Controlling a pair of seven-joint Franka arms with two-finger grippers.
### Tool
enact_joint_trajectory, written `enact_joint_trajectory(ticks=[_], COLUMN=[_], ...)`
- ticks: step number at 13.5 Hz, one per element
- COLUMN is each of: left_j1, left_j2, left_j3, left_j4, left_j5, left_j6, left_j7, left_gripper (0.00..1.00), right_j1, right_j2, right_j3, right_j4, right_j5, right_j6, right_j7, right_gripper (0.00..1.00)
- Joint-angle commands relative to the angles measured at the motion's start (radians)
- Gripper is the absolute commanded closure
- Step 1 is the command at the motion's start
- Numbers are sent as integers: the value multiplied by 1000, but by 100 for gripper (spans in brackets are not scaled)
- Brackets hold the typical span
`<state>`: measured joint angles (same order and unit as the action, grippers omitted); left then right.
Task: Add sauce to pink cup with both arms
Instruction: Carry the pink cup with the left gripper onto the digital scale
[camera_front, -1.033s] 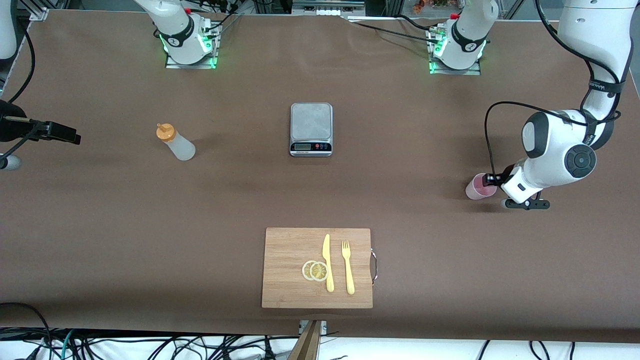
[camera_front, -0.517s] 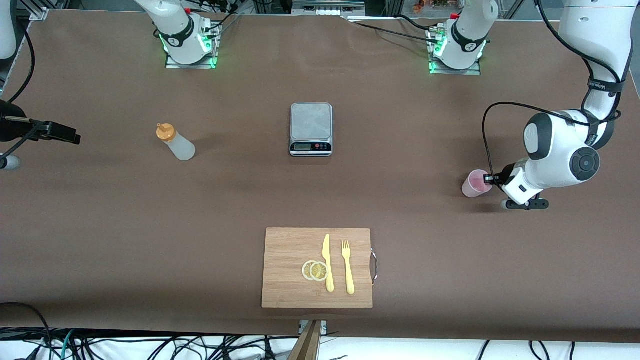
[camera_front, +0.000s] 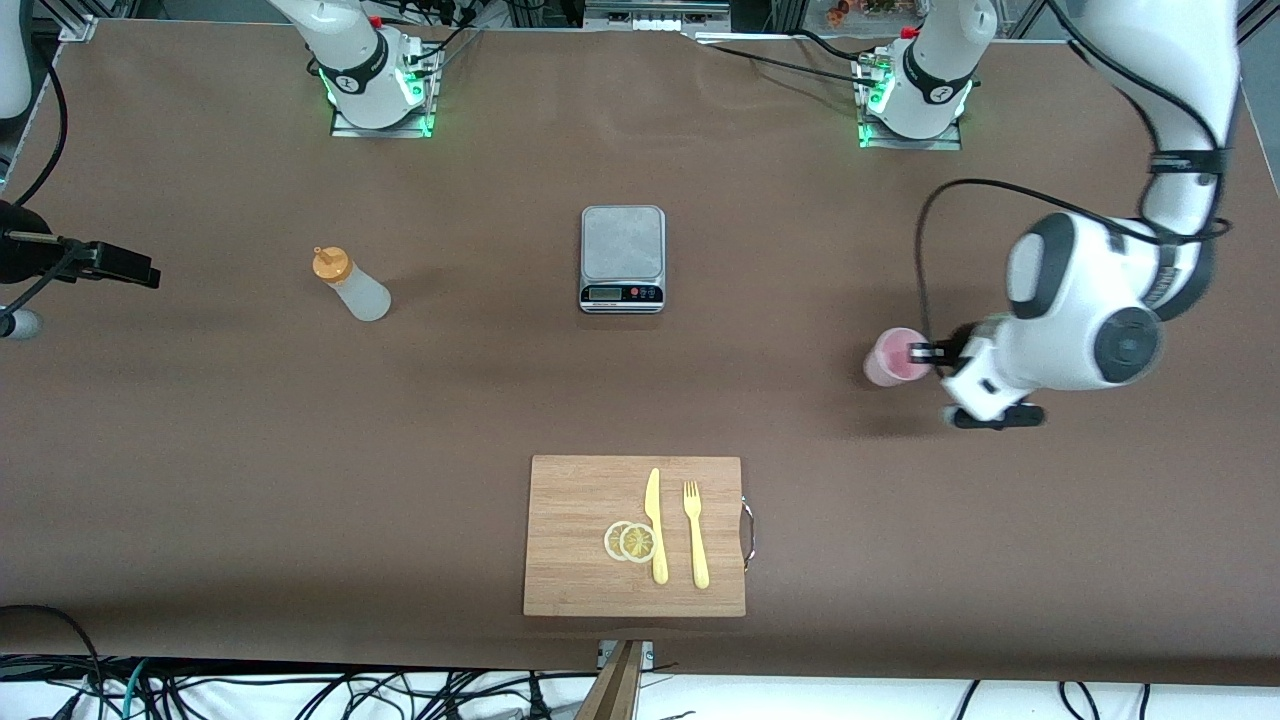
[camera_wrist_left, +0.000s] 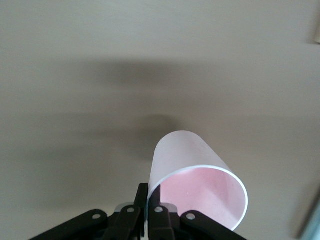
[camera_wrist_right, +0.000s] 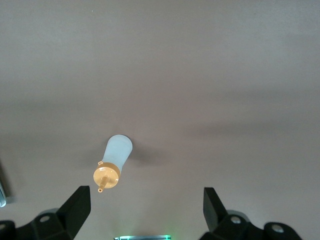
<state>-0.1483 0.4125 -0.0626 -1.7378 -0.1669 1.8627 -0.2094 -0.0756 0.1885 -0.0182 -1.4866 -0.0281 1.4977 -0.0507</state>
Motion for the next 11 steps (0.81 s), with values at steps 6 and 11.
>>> enact_joint_trajectory(ticks=[6, 11], left_j1=[-295, -418], left_j2=[-17, 29], left_j3=[-189, -235], left_j4=[-22, -88], left_j5=[-22, -16], left_j6=[111, 291], left_j7=[-485, -601], left_gripper=[100, 100], right_j1=[-69, -81], right_j2=[23, 39], right_j3=[3, 3], right_j4=[12, 12], right_j5=[16, 17], right_j6=[-17, -16], right_j7=[-238, -538], right_gripper=[0, 0])
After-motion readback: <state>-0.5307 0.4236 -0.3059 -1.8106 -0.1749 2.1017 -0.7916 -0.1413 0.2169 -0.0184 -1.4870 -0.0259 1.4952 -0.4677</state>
